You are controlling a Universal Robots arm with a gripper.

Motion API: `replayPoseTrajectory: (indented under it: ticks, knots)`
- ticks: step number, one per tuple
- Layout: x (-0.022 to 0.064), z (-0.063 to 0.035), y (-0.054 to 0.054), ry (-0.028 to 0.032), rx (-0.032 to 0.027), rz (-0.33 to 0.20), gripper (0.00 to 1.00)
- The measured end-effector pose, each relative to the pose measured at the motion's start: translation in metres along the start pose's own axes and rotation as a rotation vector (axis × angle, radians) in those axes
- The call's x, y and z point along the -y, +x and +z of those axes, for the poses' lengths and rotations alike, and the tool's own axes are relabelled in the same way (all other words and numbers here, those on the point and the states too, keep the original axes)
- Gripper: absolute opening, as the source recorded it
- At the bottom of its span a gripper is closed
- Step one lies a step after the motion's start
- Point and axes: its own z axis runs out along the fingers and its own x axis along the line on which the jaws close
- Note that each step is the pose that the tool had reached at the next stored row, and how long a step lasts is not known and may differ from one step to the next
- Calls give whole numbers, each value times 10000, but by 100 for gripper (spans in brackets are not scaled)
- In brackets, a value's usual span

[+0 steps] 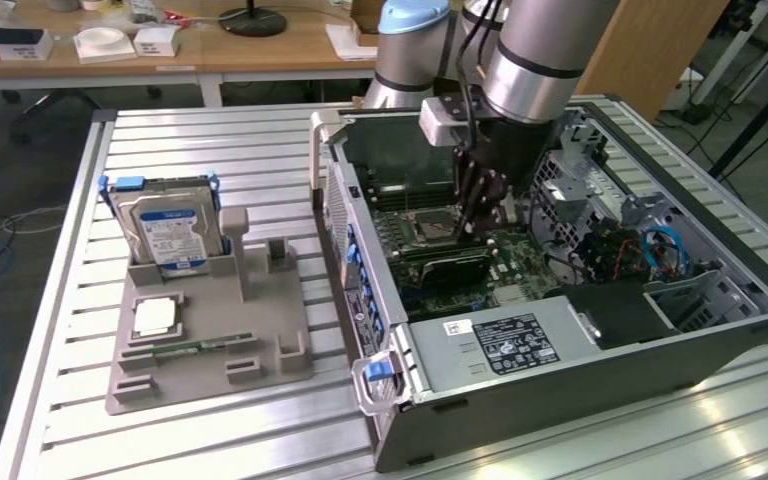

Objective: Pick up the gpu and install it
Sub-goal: 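Press down on the gpu until it lock into place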

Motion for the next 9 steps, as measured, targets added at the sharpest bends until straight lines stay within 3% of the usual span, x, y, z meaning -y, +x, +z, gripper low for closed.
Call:
replayPoseTrajectory:
  ticks: [3, 9]
  knots:
    - [-3, -60, -1, 0, -1, 0, 11]
    - [-3, -61, -1, 0, -1, -1, 11]
